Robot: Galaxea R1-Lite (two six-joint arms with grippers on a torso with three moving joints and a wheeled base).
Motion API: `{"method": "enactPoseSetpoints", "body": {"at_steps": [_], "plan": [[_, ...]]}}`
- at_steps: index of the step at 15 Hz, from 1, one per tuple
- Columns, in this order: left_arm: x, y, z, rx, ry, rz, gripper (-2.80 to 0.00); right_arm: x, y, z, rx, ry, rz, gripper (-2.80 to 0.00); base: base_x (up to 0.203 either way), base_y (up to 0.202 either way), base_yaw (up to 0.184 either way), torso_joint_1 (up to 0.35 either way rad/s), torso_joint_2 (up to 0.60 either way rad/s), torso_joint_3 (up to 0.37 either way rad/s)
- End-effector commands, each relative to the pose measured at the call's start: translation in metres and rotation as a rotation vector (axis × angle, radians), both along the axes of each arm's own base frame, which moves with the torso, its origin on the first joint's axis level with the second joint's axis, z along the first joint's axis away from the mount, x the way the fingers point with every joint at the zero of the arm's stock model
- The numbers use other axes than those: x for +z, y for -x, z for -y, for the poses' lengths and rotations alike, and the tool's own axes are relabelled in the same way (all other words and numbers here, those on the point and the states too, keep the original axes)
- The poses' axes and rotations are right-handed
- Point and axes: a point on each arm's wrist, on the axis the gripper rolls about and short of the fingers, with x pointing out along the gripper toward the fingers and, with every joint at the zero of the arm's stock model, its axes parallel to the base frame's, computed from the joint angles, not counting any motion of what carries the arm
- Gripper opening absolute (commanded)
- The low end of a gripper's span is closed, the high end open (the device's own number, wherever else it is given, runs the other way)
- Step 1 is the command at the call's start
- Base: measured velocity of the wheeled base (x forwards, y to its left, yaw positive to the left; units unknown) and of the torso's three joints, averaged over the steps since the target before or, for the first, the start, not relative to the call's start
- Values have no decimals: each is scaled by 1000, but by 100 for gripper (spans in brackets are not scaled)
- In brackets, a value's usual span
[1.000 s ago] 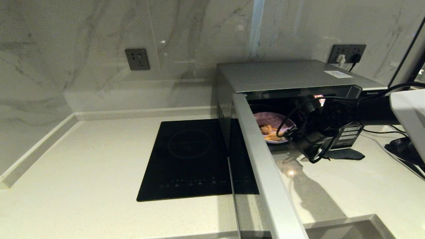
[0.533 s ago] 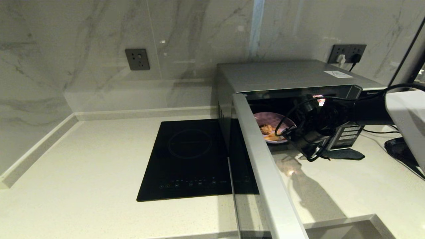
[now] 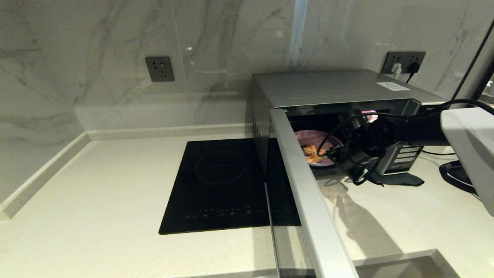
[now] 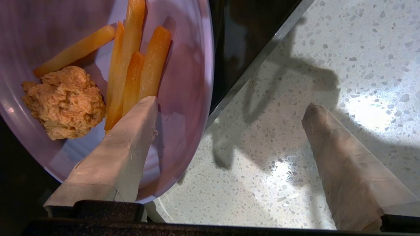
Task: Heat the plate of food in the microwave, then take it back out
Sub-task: Take the plate out of the microwave
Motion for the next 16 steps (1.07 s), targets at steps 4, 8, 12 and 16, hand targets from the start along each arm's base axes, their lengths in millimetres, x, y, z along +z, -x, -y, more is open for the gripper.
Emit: {"method": "enactPoseSetpoints", "body": {"at_steps": [4, 8, 12, 16], "plan": [[0, 0, 0, 1, 1, -1, -280, 3, 2, 0, 3, -5, 2, 0, 0, 0, 0, 0, 0, 0], [0, 0, 0, 1, 1, -1, -280, 7, 3, 0, 5, -9, 12, 0, 0, 0, 0, 0, 0, 0], [0, 0, 0, 1, 1, -1, -280, 10, 3, 1, 1, -10, 20, 0, 0, 0, 0, 0, 0, 0], [0, 0, 0, 1, 1, -1, -280, 8, 4, 1, 0, -7, 11, -280, 0, 0, 0, 0, 0, 0]]}}
